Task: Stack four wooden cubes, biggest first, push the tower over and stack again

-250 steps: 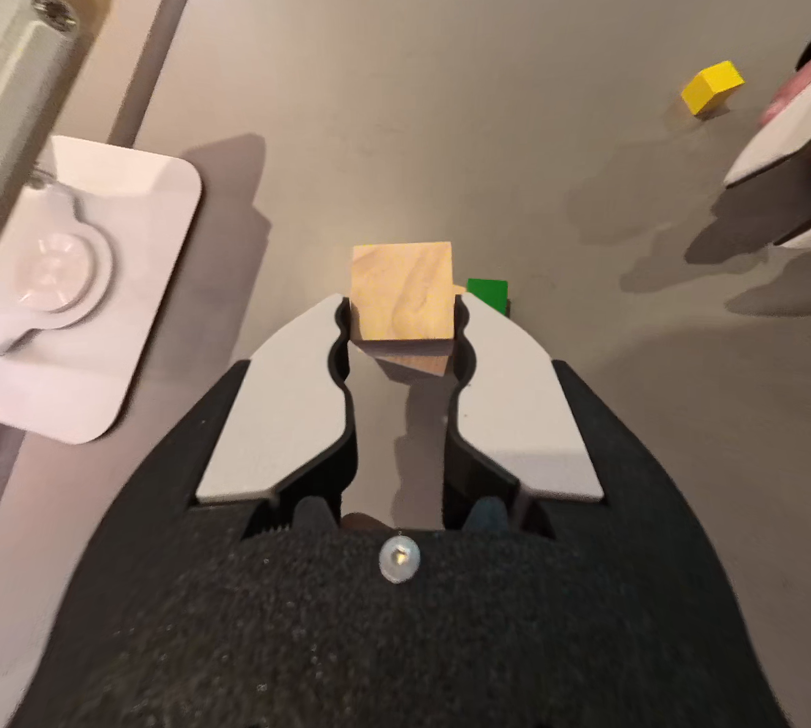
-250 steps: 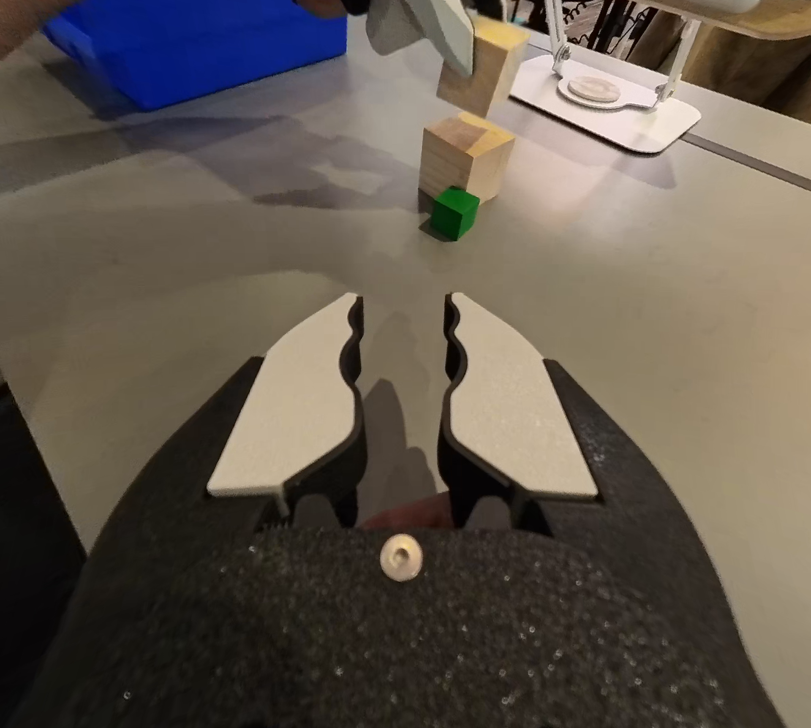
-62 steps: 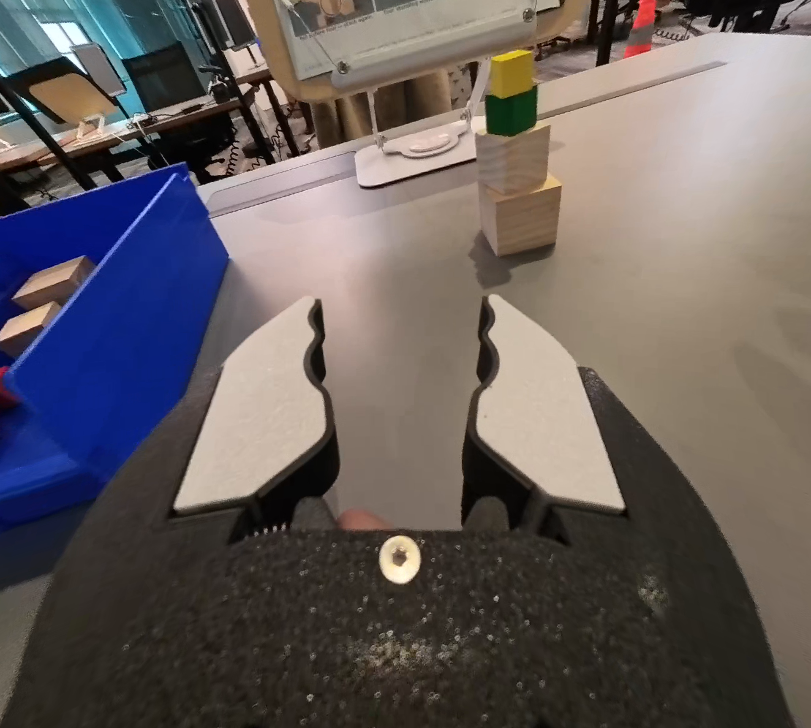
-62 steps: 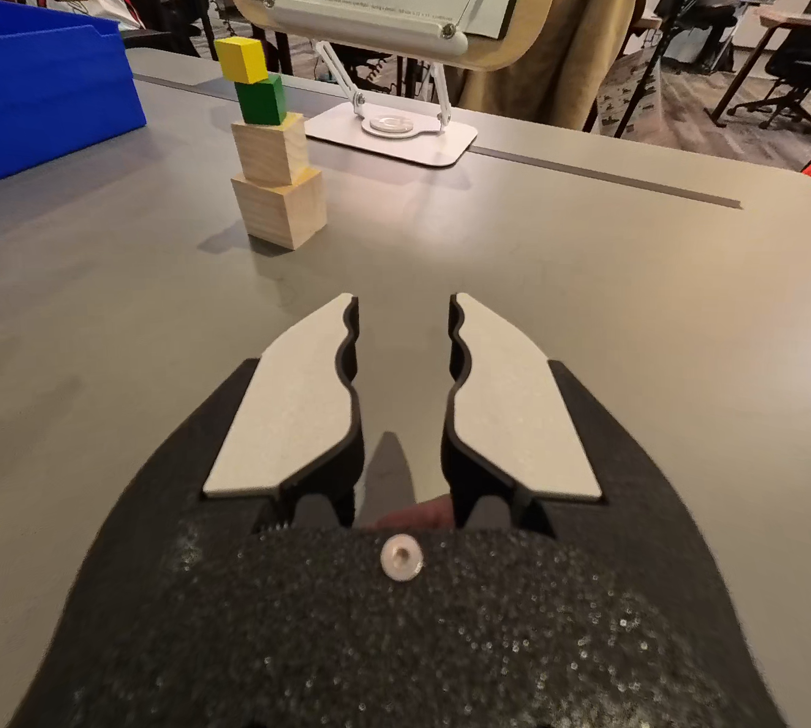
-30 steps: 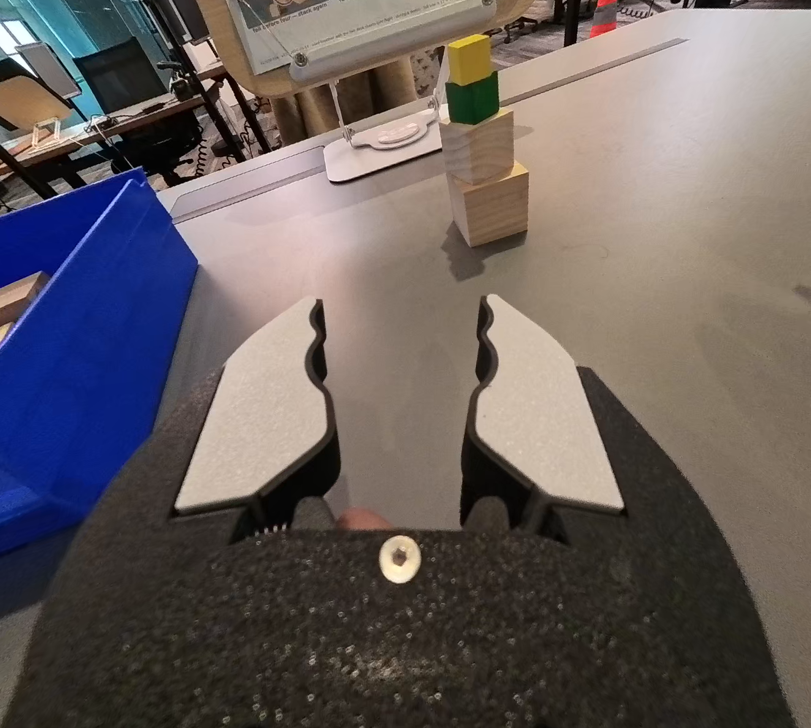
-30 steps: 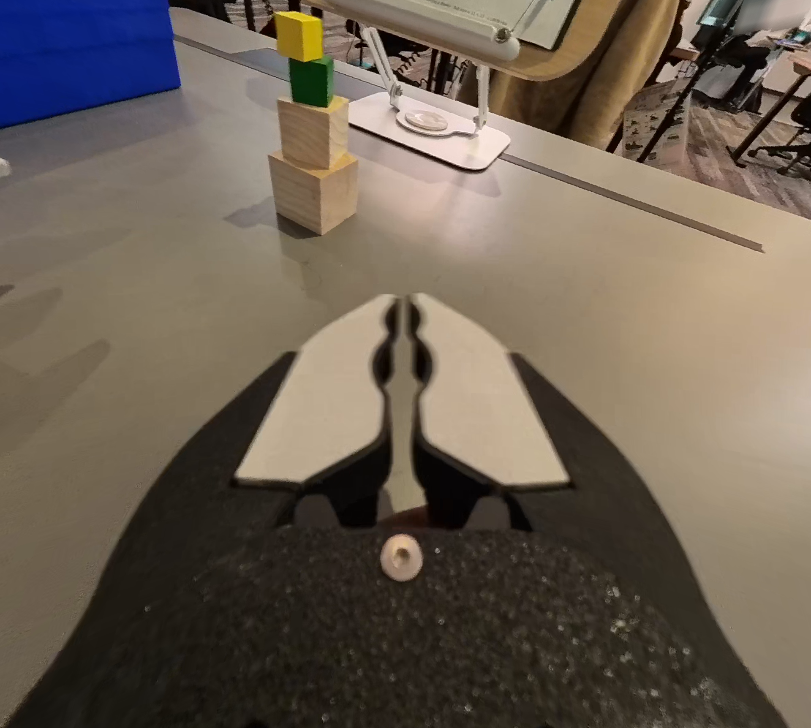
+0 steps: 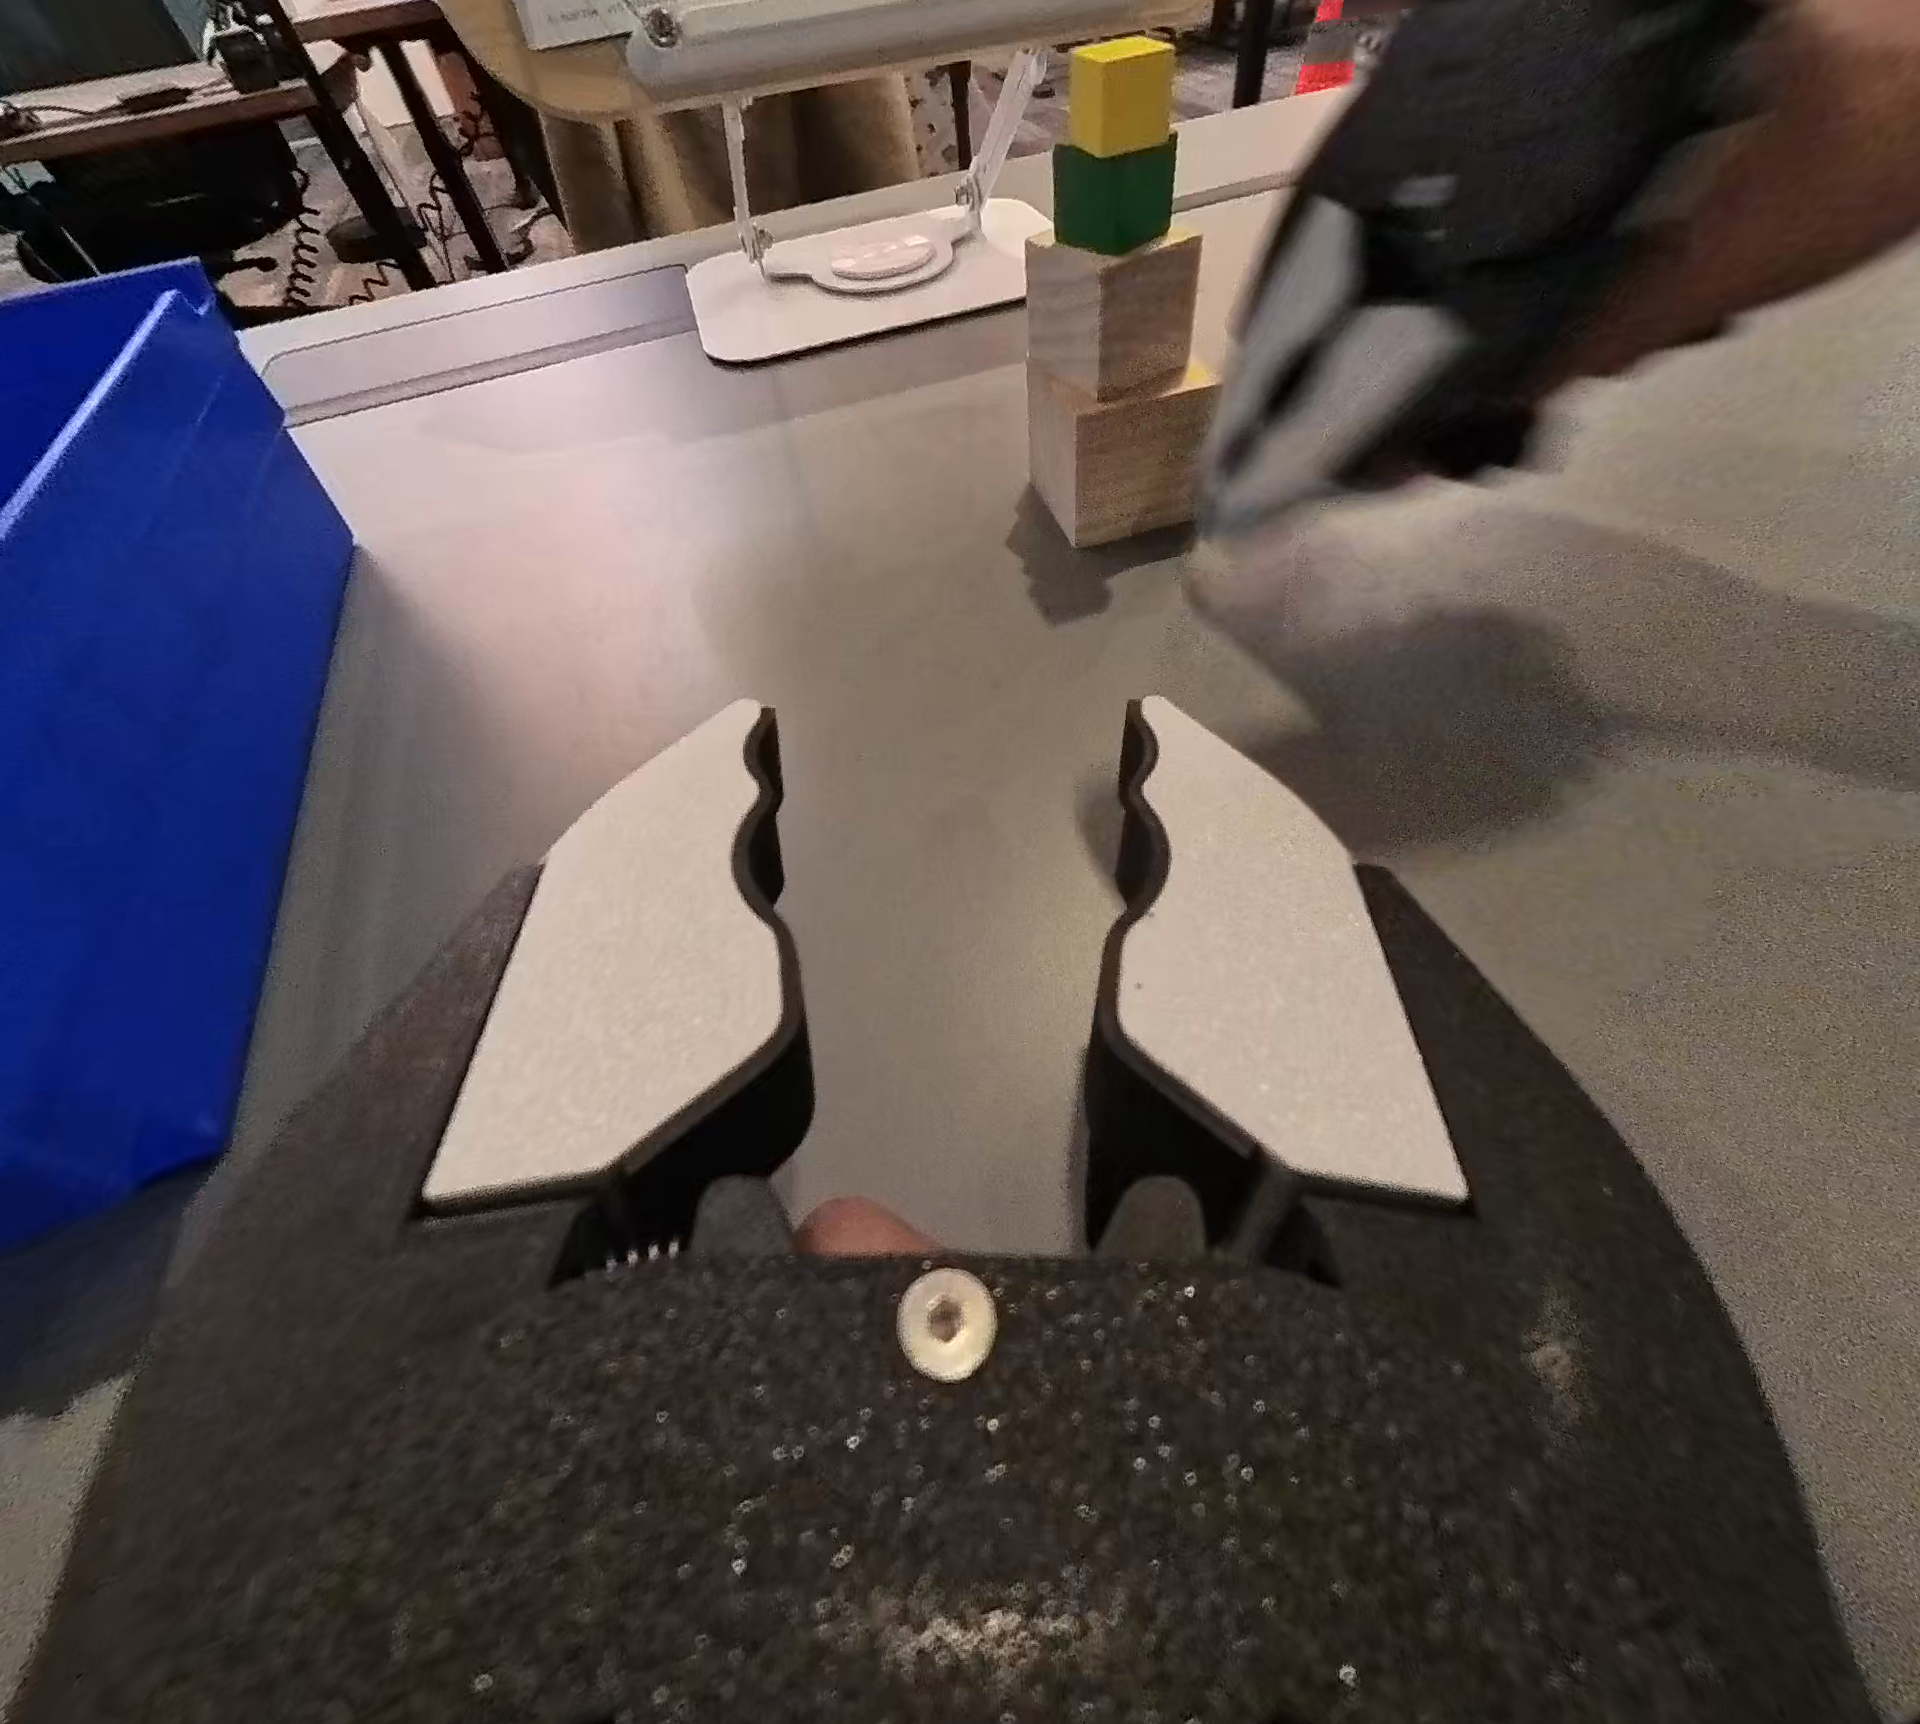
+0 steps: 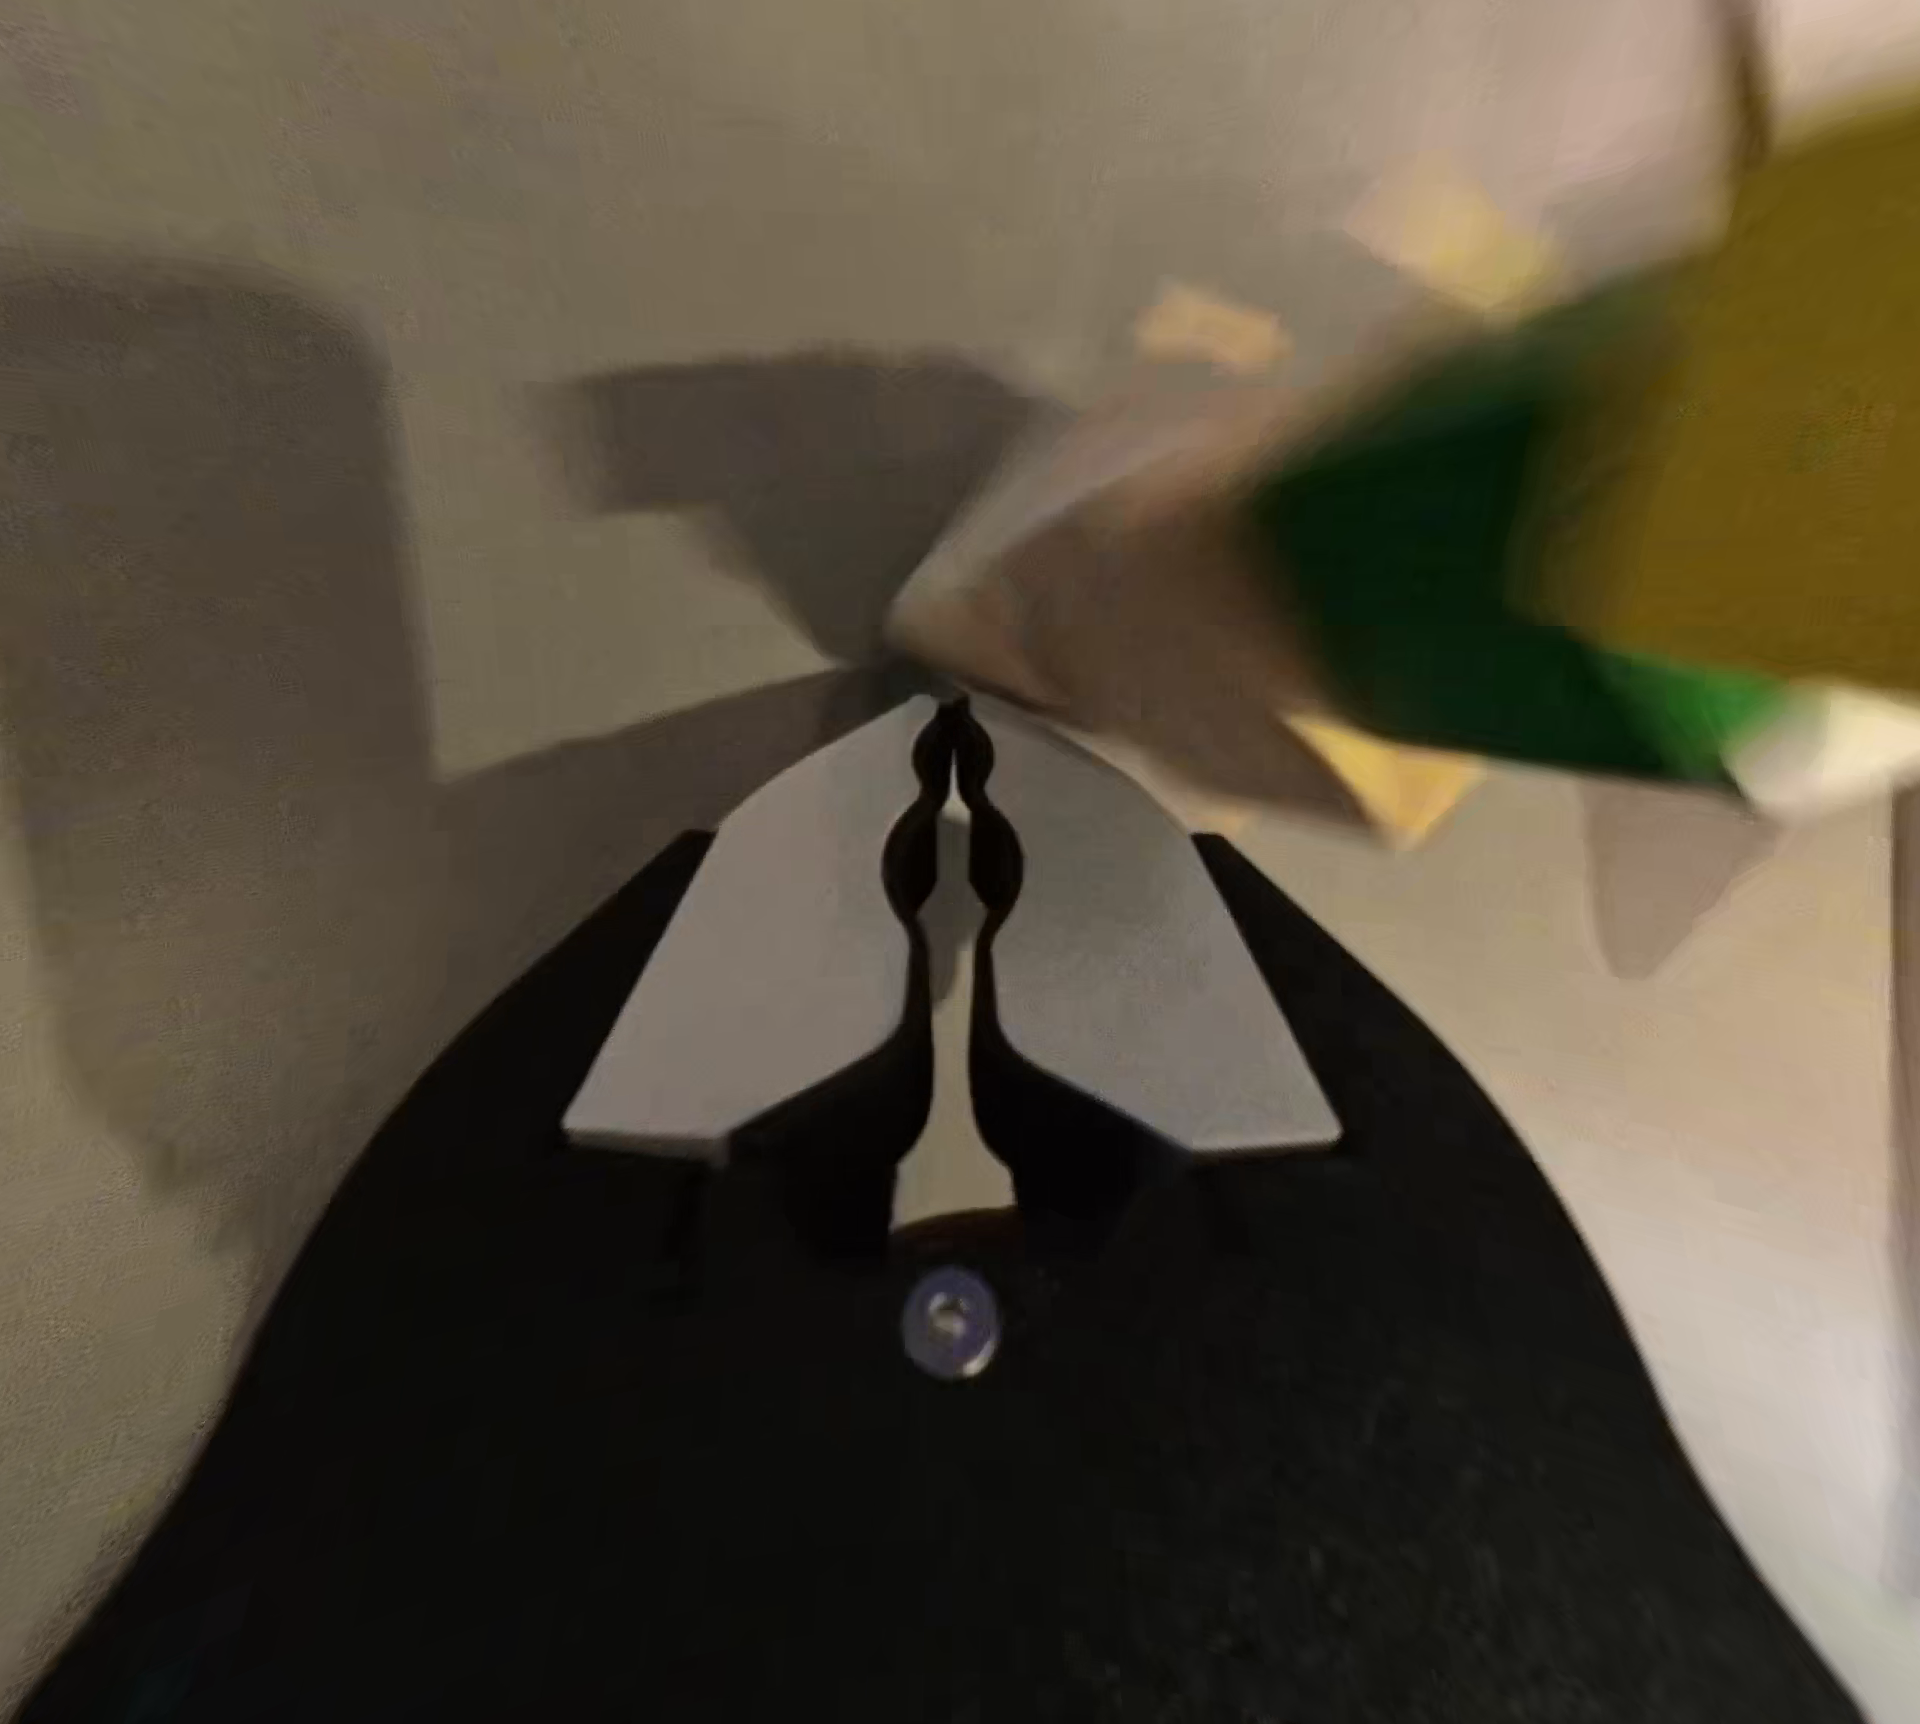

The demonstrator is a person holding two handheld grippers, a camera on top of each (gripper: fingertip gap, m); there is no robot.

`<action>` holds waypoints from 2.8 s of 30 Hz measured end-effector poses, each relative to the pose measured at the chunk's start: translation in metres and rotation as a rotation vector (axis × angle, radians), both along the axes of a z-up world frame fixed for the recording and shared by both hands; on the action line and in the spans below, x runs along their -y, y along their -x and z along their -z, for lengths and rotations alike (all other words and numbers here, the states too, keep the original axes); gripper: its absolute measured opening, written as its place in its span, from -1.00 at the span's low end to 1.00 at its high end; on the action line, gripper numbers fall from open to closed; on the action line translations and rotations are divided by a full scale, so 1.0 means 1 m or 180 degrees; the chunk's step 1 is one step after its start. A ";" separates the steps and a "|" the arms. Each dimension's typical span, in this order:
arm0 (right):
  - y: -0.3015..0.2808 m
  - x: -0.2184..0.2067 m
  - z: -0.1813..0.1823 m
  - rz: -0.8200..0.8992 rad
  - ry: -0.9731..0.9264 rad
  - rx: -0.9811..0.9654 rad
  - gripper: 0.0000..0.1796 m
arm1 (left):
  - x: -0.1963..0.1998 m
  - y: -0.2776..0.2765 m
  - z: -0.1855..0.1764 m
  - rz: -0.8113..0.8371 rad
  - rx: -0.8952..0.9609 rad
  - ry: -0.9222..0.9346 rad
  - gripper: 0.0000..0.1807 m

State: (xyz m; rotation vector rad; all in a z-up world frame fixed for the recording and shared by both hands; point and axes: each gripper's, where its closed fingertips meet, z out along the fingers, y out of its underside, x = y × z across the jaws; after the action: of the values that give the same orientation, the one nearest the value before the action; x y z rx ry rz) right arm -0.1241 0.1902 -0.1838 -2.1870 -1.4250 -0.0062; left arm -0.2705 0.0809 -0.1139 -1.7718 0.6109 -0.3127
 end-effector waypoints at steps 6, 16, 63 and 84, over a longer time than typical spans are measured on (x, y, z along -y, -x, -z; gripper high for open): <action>-0.005 0.057 -0.014 -0.0229 -0.0442 -0.0616 -1.00 | 0.000 -0.002 0.002 0.0049 0.0006 0.0067 -0.30; -0.057 0.129 -0.065 0.1560 -0.1302 -0.2214 -0.63 | -0.007 0.000 0.003 -0.0171 -0.0089 0.0014 -0.24; -0.073 0.161 -0.086 0.1888 -0.1995 -0.2404 -0.58 | -0.110 -0.040 -0.031 -0.0810 0.0128 0.0311 -0.11; -0.067 0.162 -0.086 0.1735 -0.1825 -0.2562 -0.63 | -0.299 -0.117 0.042 -0.0937 -0.0316 0.1105 -0.34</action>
State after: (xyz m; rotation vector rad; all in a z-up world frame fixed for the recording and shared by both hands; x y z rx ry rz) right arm -0.0575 0.0284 -0.0977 -1.7064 -0.3090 0.2176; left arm -0.1532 0.3797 -0.1558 -2.1904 0.3710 -0.1316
